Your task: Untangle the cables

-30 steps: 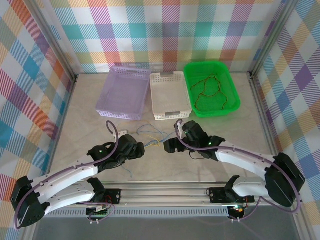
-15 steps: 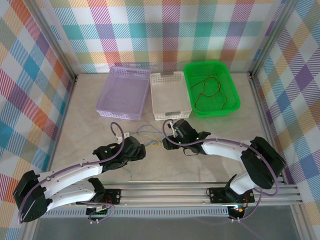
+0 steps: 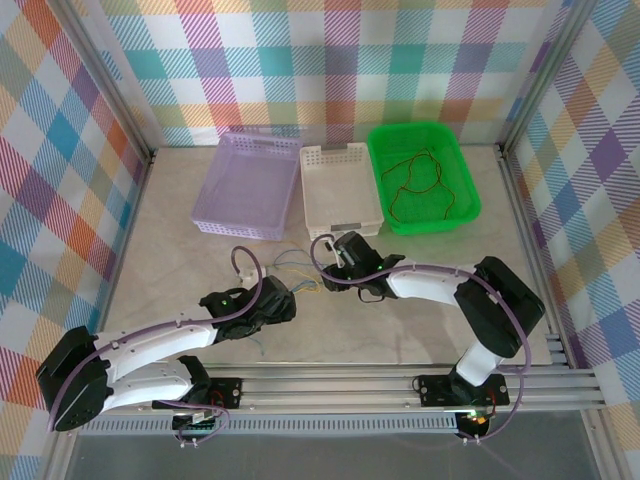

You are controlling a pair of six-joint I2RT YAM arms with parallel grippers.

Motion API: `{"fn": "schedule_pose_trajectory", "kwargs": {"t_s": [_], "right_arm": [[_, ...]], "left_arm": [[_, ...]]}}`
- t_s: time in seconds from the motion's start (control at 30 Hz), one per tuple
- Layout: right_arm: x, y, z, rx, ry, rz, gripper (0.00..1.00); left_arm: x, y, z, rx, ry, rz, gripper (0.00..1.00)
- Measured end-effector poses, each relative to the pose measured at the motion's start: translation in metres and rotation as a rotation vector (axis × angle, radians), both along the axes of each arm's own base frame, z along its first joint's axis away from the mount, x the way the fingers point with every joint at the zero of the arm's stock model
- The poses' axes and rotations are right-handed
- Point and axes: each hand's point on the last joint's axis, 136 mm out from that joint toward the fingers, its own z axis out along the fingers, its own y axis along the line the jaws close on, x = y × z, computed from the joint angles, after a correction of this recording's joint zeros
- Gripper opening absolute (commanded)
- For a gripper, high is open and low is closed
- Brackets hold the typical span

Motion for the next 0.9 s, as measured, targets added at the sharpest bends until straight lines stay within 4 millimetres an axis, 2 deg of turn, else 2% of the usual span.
{"fn": "schedule_pose_trajectory", "kwargs": {"t_s": [0.3,0.57,0.7,0.9], "right_arm": [[0.018,-0.011,-0.001,0.029,0.010,-0.036,0.41],[0.013,-0.003,-0.021,0.040,0.067,-0.005,0.41],[0.013,0.001,-0.026,0.048,0.081,0.006,0.30],[0.017,0.005,-0.020,0.065,0.076,0.008,0.04]], "left_arm": [[0.002,0.002,-0.007,0.033,0.004,0.007,0.99],[0.003,0.001,-0.013,0.048,0.013,0.008,0.99],[0.003,0.001,-0.016,0.056,0.019,0.008,0.99],[0.003,0.001,-0.017,0.055,0.019,0.010,0.99]]}}
